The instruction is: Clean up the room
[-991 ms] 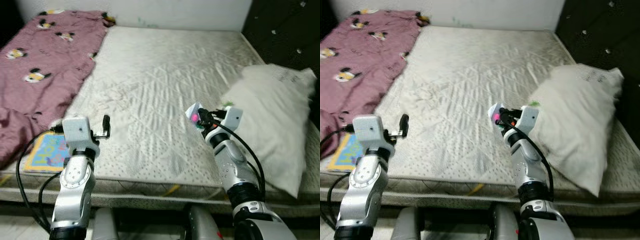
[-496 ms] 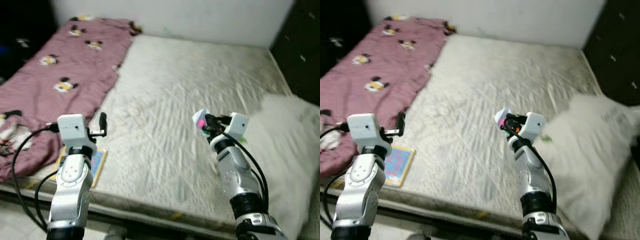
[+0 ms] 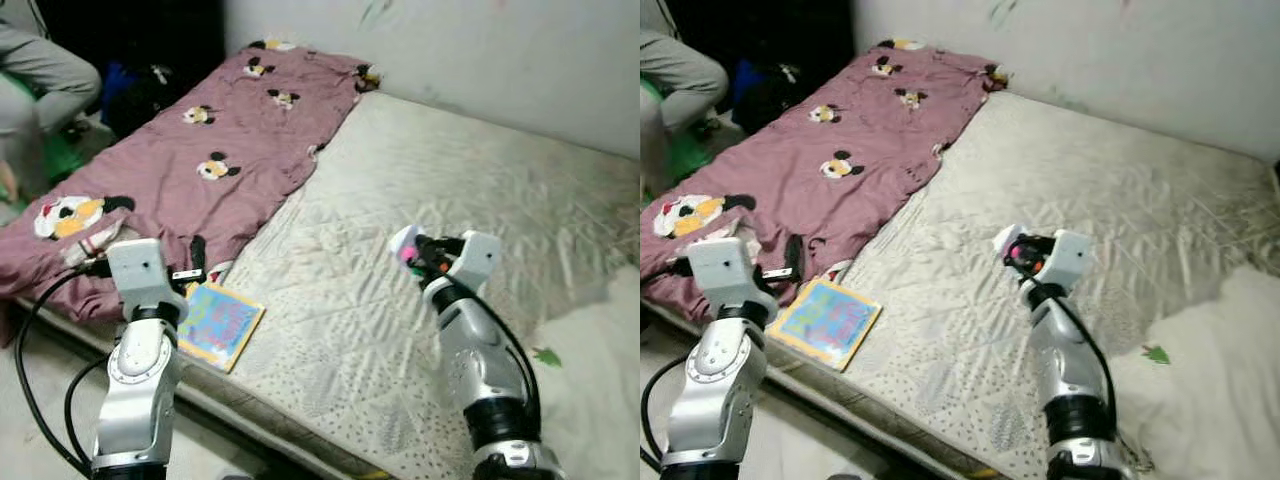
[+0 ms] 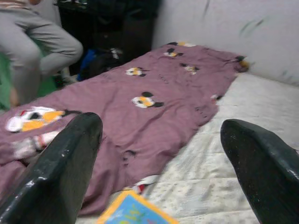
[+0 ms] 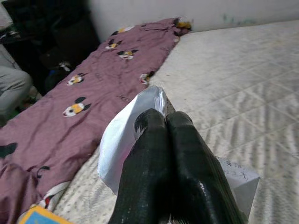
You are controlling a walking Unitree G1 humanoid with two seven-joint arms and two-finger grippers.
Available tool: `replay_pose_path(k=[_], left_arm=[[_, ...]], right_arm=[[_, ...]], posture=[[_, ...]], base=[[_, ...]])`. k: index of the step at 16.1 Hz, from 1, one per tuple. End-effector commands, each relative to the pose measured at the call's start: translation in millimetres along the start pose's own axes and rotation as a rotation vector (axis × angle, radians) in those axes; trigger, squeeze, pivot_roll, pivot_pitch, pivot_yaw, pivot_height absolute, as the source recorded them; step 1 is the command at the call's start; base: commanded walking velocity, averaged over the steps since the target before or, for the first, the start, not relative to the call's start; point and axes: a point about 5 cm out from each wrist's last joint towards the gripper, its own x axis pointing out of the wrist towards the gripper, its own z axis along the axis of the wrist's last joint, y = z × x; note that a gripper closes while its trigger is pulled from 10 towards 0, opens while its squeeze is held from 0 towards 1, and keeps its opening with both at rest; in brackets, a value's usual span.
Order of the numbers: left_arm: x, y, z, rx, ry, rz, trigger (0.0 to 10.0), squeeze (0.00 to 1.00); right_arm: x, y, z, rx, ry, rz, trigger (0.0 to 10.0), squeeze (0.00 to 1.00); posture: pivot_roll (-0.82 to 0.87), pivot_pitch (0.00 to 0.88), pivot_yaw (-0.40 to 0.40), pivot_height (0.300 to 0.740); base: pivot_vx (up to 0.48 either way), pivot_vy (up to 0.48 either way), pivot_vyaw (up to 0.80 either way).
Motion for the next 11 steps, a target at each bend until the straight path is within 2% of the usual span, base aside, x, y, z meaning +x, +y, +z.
replay_pose_path(k=[1, 6, 8, 10, 11], left_arm=[[0.8, -8.8, 1.4, -0.003, 0.0, -0.038, 10.0, 0.0], [-3.7, -8.0, -7.2, 0.003, 0.028, -0.036, 10.0, 0.0], [-3.8, -7.3, -9.3, 0.003, 0.035, -0.03, 10.0, 0.0], [-3.4, -7.6, -9.0, 0.002, 0.031, -0.03, 10.0, 0.0], [-3.3, -8.2, -8.7, -0.001, 0.029, -0.033, 10.0, 0.0]], right_arm=[[-3.5, -14.0, 2.5, 0.002, 0.005, -0.077, 10.0, 0.0], [-5.4, -22.4, 3.5, -0.07, 0.036, -0.144, 10.0, 0.0], [-4.6, -21.7, 3.8, -0.109, 0.042, -0.136, 10.0, 0.0], [-2.9, -18.6, 1.6, -0.101, 0.06, -0.142, 10.0, 0.0], [-2.0, -18.7, 2.2, -0.132, 0.065, -0.14, 10.0, 0.0]], posture=[[0.0, 0.0, -0.046, 0.74], [-0.02, 0.0, -0.051, 0.74], [-0.01, 0.0, -0.056, 0.74], [-0.01, 0.0, -0.06, 0.74], [-0.01, 0.0, -0.062, 0.74]], base=[[0.0, 0.0, 0.0], [0.0, 0.0, 0.0], [0.0, 0.0, 0.0], [0.0, 0.0, -0.69], [0.0, 0.0, -0.77]])
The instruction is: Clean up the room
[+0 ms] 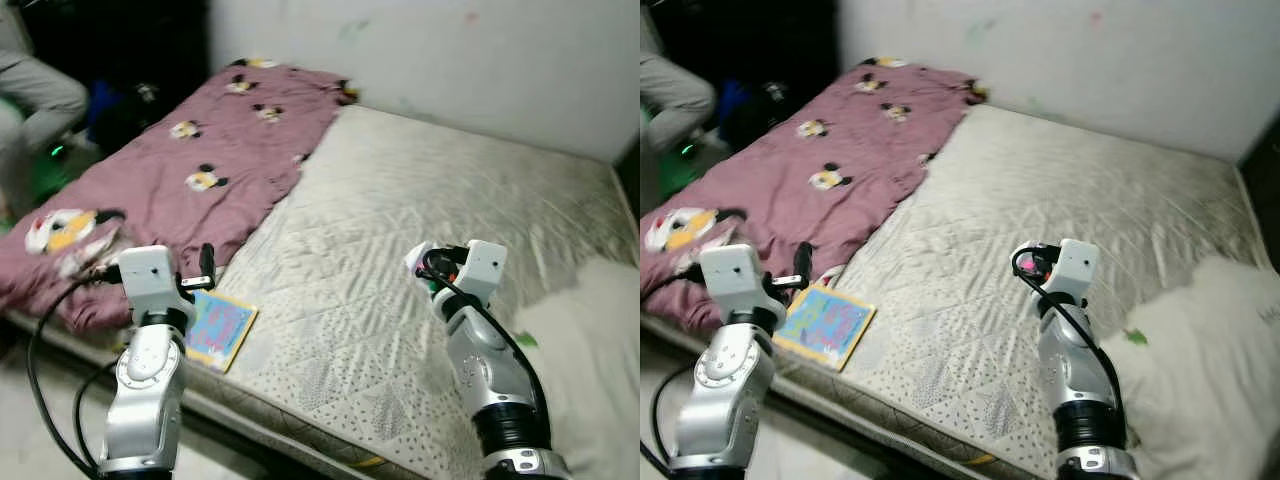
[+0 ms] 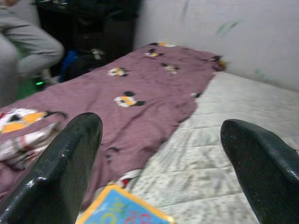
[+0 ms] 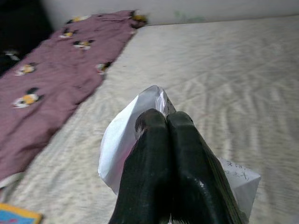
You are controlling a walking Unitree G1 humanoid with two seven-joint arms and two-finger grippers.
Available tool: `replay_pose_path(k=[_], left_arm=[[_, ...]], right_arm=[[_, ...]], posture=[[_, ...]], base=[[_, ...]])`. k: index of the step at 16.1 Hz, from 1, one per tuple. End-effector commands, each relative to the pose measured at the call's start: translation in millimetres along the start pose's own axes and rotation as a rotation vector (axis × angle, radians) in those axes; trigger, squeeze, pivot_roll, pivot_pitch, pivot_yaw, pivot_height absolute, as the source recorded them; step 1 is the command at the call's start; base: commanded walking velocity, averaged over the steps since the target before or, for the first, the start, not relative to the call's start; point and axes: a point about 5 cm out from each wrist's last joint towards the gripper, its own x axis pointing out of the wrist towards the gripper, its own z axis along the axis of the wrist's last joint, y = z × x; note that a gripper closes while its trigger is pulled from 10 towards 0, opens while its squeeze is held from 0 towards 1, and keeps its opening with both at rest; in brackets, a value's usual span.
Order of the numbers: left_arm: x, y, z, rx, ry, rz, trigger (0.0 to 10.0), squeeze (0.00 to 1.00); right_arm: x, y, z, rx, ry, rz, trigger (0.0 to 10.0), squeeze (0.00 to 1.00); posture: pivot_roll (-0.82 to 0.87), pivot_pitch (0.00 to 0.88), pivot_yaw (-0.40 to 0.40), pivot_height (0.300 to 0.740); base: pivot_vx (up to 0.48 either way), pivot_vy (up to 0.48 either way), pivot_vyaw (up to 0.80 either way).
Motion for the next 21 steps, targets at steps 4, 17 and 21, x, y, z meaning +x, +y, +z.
replay_pose_path(k=[4, 17, 21], left_arm=[[-1.3, -6.5, -2.1, -0.023, 0.008, -0.032, 10.0, 0.0], [2.6, -10.2, 1.6, -0.029, -0.008, -0.048, 10.0, 0.0], [3.2, -9.4, 1.6, -0.025, -0.007, -0.047, 10.0, 0.0]], right_arm=[[2.3, -2.2, 5.9, -0.029, -0.013, -0.019, 10.0, 0.0], [1.5, -0.4, 5.1, -0.037, -0.021, 0.003, 10.0, 0.0], [1.7, -0.4, 4.1, -0.043, -0.019, 0.013, 10.0, 0.0]], posture=[[-0.01, 0.0, -0.06, 0.74], [-0.01, 0.0, -0.056, 0.74], [-0.01, 0.0, -0.054, 0.74]], base=[[0.0, 0.0, -0.78], [0.0, 0.279, -0.7], [0.0, 0.147, 0.0]])
